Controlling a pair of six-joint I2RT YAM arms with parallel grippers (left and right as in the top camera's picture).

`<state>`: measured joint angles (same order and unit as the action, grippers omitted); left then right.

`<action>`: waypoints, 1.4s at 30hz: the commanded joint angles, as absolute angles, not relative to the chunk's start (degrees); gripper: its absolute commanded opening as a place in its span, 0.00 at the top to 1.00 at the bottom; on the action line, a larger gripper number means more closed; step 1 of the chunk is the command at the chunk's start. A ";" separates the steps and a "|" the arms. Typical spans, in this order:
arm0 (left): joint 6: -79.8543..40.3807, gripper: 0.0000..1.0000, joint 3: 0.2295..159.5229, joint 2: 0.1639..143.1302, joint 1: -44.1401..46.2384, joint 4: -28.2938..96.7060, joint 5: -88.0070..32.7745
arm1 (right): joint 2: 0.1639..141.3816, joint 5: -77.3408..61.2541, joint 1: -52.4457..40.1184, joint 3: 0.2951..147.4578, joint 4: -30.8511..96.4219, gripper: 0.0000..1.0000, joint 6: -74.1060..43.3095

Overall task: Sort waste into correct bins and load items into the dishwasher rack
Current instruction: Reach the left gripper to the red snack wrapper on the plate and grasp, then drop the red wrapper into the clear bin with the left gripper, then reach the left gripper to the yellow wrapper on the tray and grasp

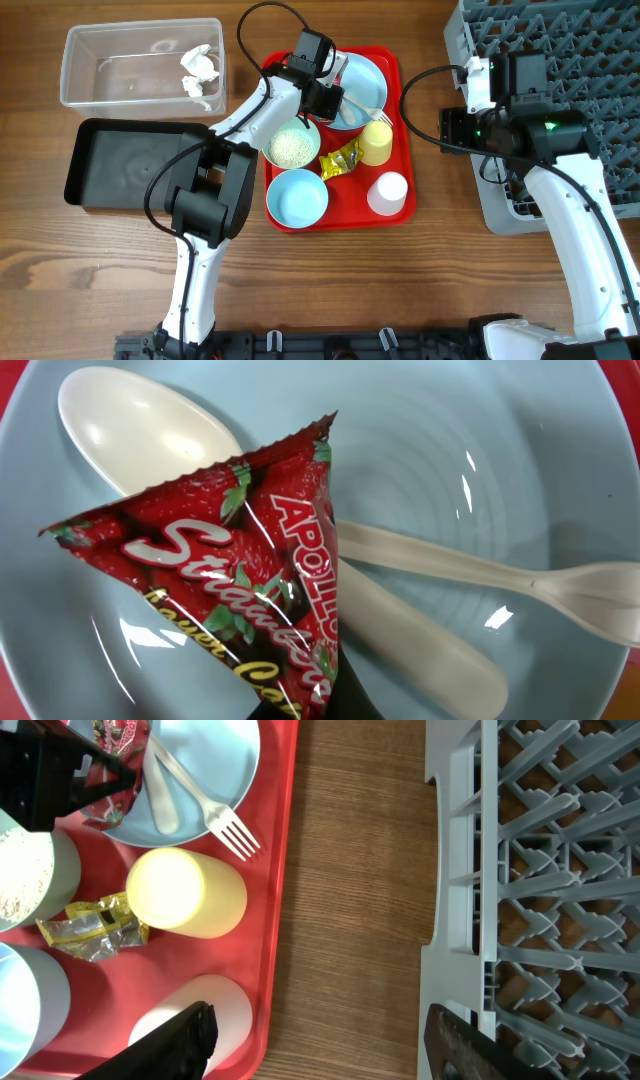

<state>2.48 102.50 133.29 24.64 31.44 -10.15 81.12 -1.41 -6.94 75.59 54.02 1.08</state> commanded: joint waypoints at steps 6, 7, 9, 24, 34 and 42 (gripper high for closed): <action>2.04 0.96 103.20 122.69 24.25 33.39 -9.96 | 81.17 -1.48 -6.72 76.49 54.70 0.31 -0.05; 2.07 0.96 103.20 120.68 23.70 34.06 -9.91 | 81.17 -1.48 -6.72 76.49 54.65 0.31 -0.05; 2.04 0.96 103.20 115.59 21.15 35.07 -8.16 | 81.17 -1.48 -6.72 76.49 54.54 0.31 -0.03; 0.58 0.21 103.20 117.73 -2.46 36.88 0.25 | 81.17 -1.48 -6.72 76.49 54.33 0.31 -0.03; 1.30 0.00 103.20 114.19 2.98 39.62 -12.62 | 81.17 -1.30 -6.72 76.49 54.30 0.30 -0.01; 2.13 0.05 103.20 113.47 19.81 52.42 -12.62 | 81.17 -1.30 -6.72 76.49 54.28 0.27 -0.01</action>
<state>1.06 103.39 115.24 13.54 48.77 -10.96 81.12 -1.41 -6.94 75.59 54.41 1.06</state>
